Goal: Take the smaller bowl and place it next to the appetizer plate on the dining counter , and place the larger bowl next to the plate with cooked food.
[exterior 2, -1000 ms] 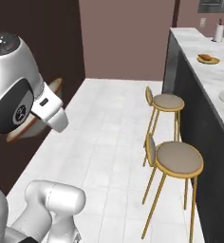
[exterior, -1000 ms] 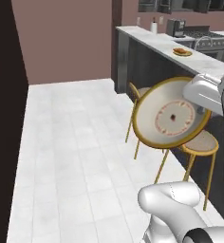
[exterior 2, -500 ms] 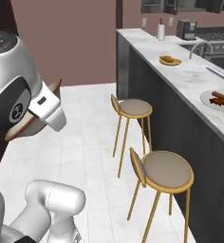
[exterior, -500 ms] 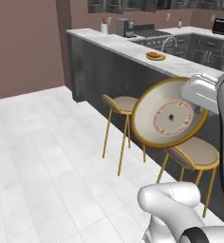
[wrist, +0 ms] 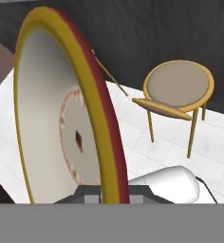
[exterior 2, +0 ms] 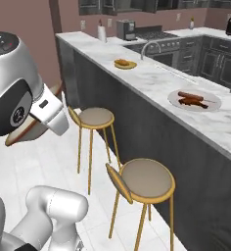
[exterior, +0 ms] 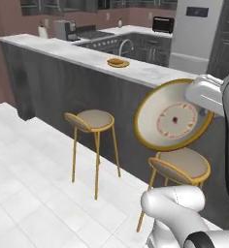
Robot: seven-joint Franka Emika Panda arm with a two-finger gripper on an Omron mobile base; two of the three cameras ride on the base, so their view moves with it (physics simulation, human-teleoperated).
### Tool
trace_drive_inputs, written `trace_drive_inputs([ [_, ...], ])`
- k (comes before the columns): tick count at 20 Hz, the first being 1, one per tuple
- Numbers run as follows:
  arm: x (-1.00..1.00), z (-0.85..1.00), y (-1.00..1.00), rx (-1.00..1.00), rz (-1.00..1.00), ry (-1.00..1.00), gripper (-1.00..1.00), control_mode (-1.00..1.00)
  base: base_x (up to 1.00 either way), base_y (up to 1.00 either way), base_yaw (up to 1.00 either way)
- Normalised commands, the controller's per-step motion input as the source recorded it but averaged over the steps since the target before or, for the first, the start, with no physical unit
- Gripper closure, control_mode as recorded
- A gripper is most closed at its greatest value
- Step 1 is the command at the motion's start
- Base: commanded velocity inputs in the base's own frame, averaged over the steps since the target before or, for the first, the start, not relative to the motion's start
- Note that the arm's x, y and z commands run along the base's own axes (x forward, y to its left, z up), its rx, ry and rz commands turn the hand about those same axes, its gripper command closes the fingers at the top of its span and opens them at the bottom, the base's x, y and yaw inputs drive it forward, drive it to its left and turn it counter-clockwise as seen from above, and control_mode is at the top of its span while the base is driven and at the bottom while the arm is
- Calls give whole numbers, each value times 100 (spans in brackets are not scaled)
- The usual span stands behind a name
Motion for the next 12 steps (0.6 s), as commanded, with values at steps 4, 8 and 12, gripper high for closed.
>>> trace_drive_inputs([
  [4,0,0,0,0,0,0,100,100,61,0,-52],
  [8,0,0,0,0,0,0,100,100,61,0,-54],
  [12,0,0,0,0,0,0,100,100,55,-5,-54],
])
